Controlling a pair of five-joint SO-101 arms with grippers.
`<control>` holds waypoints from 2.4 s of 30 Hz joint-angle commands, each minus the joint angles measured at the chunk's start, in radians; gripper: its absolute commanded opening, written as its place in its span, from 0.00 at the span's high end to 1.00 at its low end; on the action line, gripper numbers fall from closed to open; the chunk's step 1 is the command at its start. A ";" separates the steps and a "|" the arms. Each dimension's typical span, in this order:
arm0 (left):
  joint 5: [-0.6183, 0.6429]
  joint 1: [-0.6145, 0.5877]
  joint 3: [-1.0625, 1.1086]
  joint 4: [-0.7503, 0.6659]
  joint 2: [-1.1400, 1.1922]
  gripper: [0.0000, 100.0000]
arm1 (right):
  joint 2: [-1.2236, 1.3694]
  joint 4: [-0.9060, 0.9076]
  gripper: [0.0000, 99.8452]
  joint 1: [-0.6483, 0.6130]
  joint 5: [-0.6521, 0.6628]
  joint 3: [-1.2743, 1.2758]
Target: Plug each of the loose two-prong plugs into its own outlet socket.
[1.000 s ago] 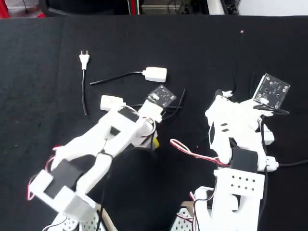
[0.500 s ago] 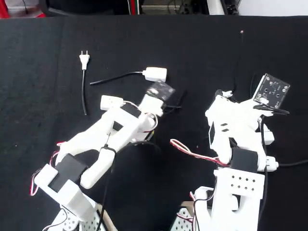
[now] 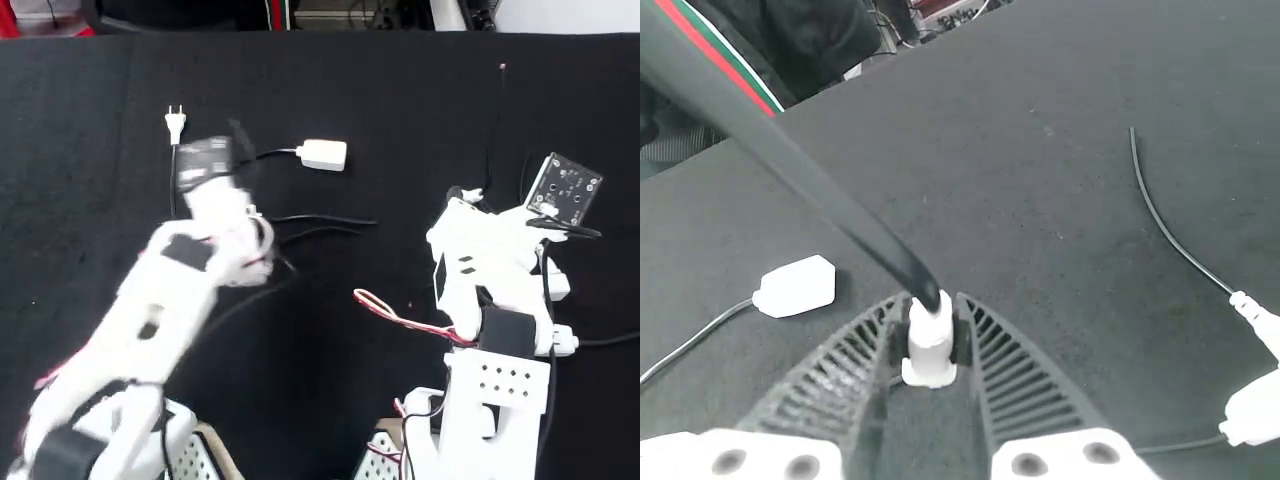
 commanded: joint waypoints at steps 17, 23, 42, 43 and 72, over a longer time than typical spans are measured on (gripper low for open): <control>0.020 -0.386 0.148 0.041 -0.012 0.89 | -0.022 -0.002 0.99 -0.040 -0.003 -0.018; 0.020 -0.414 0.142 0.034 0.098 0.87 | -0.022 -0.002 0.99 -0.040 0.020 -0.018; -0.233 -0.415 -0.259 0.526 0.141 0.69 | -0.022 0.003 0.99 -0.040 0.023 -0.016; -0.298 -0.414 -0.306 0.571 0.141 0.69 | -0.022 0.003 0.99 -0.040 0.023 -0.016; -1.217 -0.466 -0.170 0.137 0.370 0.97 | -0.022 -0.003 0.99 -0.040 0.025 -0.005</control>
